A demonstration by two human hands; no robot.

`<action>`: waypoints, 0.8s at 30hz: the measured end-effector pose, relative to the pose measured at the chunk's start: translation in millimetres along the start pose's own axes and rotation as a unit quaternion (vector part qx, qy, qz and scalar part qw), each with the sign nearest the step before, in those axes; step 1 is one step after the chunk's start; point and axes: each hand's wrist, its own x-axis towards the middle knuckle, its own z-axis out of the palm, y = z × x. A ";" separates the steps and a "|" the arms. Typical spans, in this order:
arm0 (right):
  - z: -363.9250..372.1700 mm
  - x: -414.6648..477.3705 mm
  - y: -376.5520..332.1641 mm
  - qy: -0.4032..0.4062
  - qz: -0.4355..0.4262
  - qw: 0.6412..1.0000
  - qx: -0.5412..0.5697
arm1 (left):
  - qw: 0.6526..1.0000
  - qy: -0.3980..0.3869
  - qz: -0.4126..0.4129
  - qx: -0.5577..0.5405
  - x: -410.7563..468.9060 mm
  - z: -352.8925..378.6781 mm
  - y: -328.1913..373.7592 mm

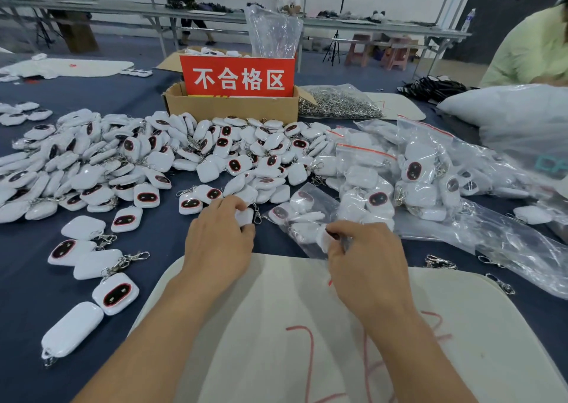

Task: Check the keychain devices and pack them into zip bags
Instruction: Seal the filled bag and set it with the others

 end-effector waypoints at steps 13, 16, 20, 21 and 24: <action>-5.3 1.5 0.9 0.002 0.066 0.996 0.054 | 0.996 0.011 -0.068 -0.053 -1.7 -9.1 4.3; -4.2 3.6 1.0 0.063 0.093 0.989 0.099 | 0.993 0.075 -0.067 -0.059 -2.2 -10.4 6.3; -9.9 1.1 -2.4 0.134 0.092 0.952 0.261 | 0.976 0.139 -0.026 -0.168 -9.3 -17.5 16.1; -12.1 0.1 -3.6 0.128 0.089 0.936 0.316 | 0.970 0.137 -0.008 -0.202 -12.5 -18.3 19.3; -12.6 -2.5 -10.8 0.037 0.083 0.882 0.462 | 0.943 0.094 0.051 -0.316 -21.0 -17.8 30.9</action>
